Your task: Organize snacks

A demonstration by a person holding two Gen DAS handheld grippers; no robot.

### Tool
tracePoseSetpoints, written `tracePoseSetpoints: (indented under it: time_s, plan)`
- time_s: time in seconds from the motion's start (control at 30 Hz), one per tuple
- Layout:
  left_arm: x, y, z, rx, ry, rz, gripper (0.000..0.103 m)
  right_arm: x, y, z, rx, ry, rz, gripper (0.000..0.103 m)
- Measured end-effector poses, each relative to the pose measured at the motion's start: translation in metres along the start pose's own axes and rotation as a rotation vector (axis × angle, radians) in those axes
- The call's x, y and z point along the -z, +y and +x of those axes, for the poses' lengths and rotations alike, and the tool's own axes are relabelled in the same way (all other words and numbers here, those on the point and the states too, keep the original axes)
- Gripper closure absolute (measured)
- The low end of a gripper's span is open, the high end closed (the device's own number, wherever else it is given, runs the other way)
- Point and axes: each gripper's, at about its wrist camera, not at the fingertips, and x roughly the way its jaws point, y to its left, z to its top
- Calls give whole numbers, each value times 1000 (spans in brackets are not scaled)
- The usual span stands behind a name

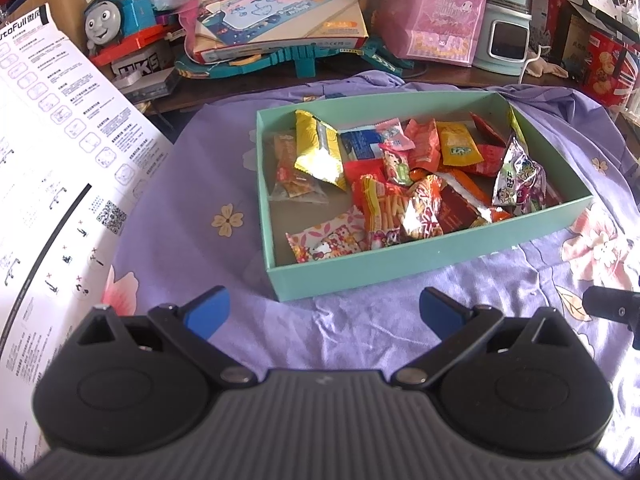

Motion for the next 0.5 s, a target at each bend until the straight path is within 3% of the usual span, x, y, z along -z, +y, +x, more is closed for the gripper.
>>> tracePoseSetpoints:
  time_s: [0.5]
  plan:
    - [4, 2, 1, -4, 8, -2, 0, 3, 2, -1, 5, 2, 8, 0]
